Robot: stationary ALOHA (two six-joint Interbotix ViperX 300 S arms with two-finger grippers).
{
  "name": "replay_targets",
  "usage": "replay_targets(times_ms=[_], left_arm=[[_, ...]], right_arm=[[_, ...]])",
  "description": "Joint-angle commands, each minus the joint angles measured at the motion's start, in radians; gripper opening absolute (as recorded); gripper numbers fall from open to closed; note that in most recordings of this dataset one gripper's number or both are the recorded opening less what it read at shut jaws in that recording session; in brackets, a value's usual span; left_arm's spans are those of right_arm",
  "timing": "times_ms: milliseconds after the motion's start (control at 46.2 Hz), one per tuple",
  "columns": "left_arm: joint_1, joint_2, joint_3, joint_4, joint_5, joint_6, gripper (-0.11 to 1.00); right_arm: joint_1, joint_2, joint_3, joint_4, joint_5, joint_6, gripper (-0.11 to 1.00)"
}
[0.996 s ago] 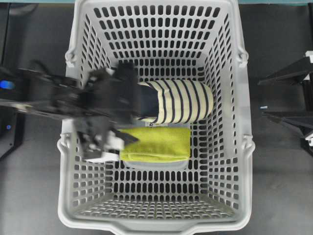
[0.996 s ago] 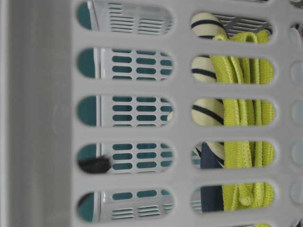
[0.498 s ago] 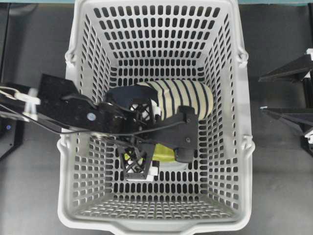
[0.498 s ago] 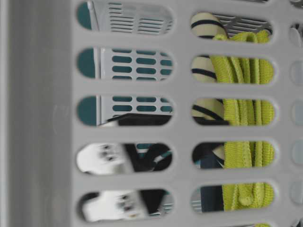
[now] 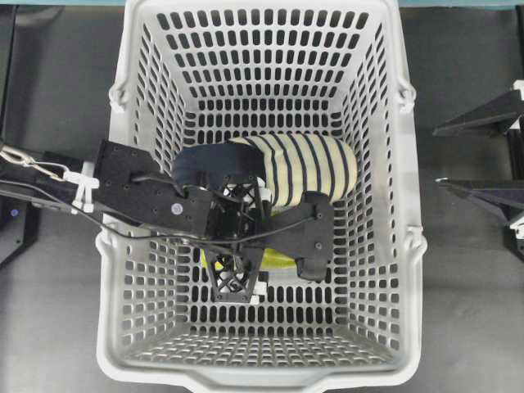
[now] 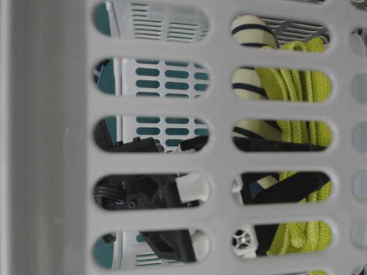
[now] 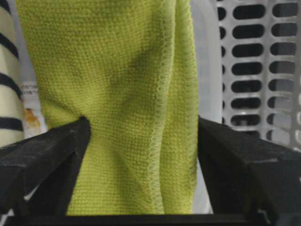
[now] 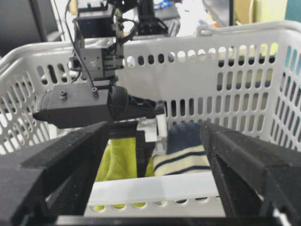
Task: Pick up the yellow cloth from the shopping basket with the left arm.
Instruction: 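Lower the left gripper into the basket onto the yellow-green cloth, then close the left gripper on the cloth's edge, then lift the gripped cloth upward out of the basket with the left gripper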
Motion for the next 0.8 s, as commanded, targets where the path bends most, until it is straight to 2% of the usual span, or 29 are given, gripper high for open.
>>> replay_targets(times_ms=[0, 108, 346, 519, 779], left_arm=[[0.002, -0.005, 0.005, 0.003, -0.003, -0.002, 0.82], [0.000, -0.006, 0.009, 0.003, -0.005, 0.005, 0.69], [-0.003, -0.029, -0.006, 0.003, 0.002, 0.014, 0.13], [-0.003, -0.091, -0.084, 0.003, 0.051, 0.017, 0.11], [-0.003, -0.192, -0.341, 0.003, 0.267, 0.020, 0.11]], right_arm=[[-0.002, 0.005, -0.014, 0.003, -0.006, -0.002, 0.75], [-0.002, 0.005, -0.012, 0.003, -0.006, 0.000, 0.75], [-0.002, 0.003, -0.012, 0.003, -0.012, 0.000, 0.75], [-0.002, -0.008, -0.012, 0.003, -0.012, 0.000, 0.75], [-0.002, -0.025, -0.011, 0.003, -0.005, 0.003, 0.75]])
